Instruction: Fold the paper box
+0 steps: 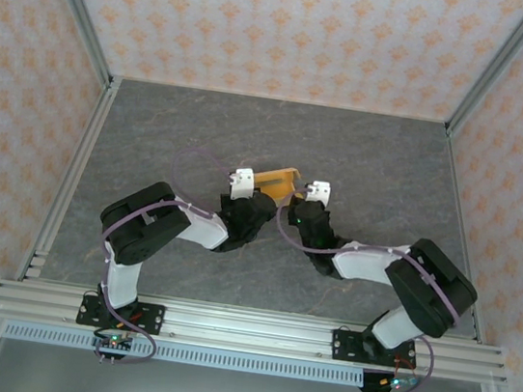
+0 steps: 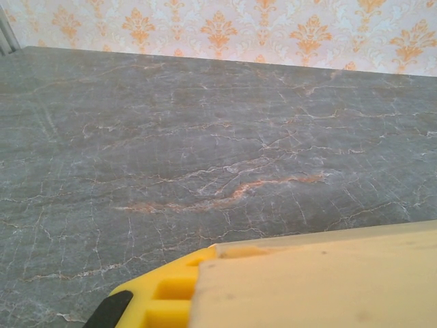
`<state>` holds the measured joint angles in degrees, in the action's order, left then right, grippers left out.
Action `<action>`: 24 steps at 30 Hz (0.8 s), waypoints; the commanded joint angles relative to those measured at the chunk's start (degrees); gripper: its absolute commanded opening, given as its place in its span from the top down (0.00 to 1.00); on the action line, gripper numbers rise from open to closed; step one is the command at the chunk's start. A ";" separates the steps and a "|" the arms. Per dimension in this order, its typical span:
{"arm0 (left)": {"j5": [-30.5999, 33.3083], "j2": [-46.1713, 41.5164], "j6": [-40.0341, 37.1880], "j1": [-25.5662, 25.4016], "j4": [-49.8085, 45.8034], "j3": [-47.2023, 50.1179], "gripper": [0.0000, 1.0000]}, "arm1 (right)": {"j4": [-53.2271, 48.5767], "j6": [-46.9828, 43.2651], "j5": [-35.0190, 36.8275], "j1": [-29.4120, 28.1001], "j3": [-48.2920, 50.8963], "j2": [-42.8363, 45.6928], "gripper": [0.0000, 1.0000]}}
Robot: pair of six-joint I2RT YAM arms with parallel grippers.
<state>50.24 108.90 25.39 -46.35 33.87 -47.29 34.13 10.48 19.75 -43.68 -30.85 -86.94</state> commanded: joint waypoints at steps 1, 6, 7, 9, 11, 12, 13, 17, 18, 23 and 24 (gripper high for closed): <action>2.63 1.40 -1.33 0.29 -4.61 1.02 0.95 | -6.16 0.17 -2.05 0.17 0.29 5.76 0.63; 2.93 1.66 -2.49 0.21 -4.34 0.53 0.95 | -19.38 -1.31 -6.85 1.77 -4.73 13.86 0.56; 3.01 1.59 -2.58 0.19 -4.21 0.43 0.95 | -21.57 -1.28 -9.20 2.81 -6.09 14.94 0.55; 3.11 1.62 -2.84 0.17 -4.24 0.38 0.95 | -26.26 0.05 -14.83 5.79 -9.82 16.19 0.51; 3.20 1.58 -2.99 0.10 -4.25 0.36 0.95 | -32.17 1.77 -21.13 9.14 -15.09 15.29 0.47; 3.23 1.58 -3.08 0.10 -4.25 0.29 0.95 | -34.82 2.73 -23.25 10.36 -17.84 14.24 0.46; 3.33 1.58 -3.15 -0.05 -4.25 0.19 0.95 | -37.74 3.70 -25.82 11.76 -20.98 12.54 0.45; 3.64 1.69 -3.42 -0.10 -4.33 -0.08 0.95 | -45.18 6.40 -32.68 15.29 -31.24 4.26 0.42; 3.68 1.70 -3.39 -0.12 -4.34 -0.16 0.95 | -46.12 6.93 -33.40 15.55 -32.97 2.32 0.42; 3.81 1.77 -3.43 -0.24 -4.84 -0.37 0.93 | -47.73 8.67 -37.71 15.73 -40.12 -6.69 0.42; 3.83 1.76 -3.43 -0.26 -5.02 -0.35 0.93 | -48.02 8.85 -38.61 15.71 -41.00 -8.10 0.42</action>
<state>51.53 109.01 22.57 -46.39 33.06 -47.53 -8.71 17.23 -13.87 -27.94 -69.08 -92.18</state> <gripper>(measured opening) 0.073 0.581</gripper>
